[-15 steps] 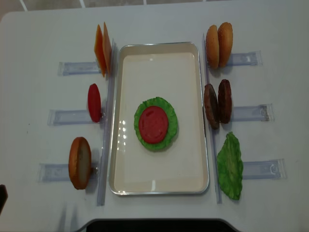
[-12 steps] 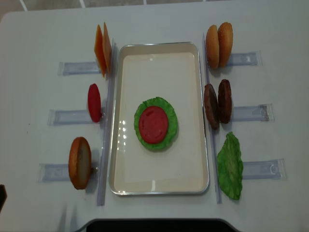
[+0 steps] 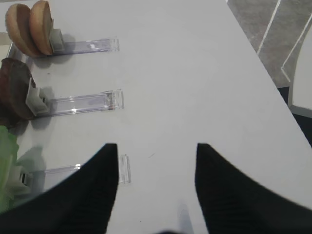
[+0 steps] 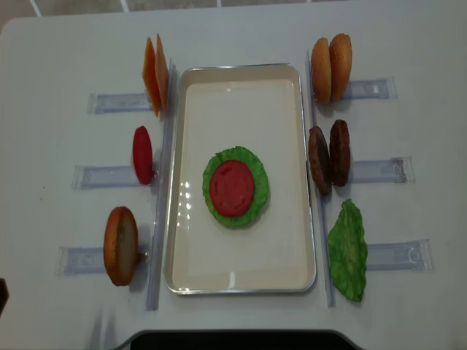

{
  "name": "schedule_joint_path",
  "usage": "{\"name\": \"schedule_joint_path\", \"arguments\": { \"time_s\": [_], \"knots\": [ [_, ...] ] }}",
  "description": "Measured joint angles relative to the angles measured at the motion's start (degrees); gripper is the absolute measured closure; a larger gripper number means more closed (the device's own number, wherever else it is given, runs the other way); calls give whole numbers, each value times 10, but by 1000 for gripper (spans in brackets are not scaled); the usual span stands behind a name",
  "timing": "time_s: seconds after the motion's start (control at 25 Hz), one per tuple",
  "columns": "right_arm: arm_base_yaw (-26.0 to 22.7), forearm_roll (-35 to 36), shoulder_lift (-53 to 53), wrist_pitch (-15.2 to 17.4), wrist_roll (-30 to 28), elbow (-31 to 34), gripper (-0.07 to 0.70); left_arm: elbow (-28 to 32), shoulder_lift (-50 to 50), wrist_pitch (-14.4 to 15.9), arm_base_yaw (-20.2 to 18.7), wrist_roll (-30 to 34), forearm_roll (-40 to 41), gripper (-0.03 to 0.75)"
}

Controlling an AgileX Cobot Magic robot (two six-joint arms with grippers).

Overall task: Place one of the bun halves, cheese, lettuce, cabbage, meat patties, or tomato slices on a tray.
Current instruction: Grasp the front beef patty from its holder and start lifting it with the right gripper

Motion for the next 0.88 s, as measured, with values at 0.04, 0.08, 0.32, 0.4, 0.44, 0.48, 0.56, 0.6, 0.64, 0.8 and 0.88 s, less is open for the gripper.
{"name": "schedule_joint_path", "arguments": {
  "time_s": [0.04,0.08,0.32,0.4,0.44,0.48,0.56,0.6,0.64,0.8,0.88],
  "knots": [
    [0,0,0,0,0,0,284,0,0,0,0,0,0,564],
    [0,0,0,0,0,0,284,0,0,0,0,0,0,564],
    [0,0,0,0,0,0,286,0,0,0,0,0,0,564],
    [0,0,0,0,5,0,286,0,0,0,0,0,0,564],
    [0,2,0,0,6,0,286,0,0,0,0,0,0,564],
    [0,3,0,0,6,0,286,0,0,0,0,0,0,564],
    [0,2,0,0,6,0,286,0,0,0,0,0,0,564],
    [0,2,0,-1,6,0,286,0,0,0,0,0,0,564],
    [0,1,3,-1,6,0,286,0,0,0,0,0,0,564],
    [0,1,82,-25,12,-13,286,0,0,0,0,0,0,564],
    [0,1,157,-54,23,-37,286,0,0,0,0,0,0,565]
  ]
}}
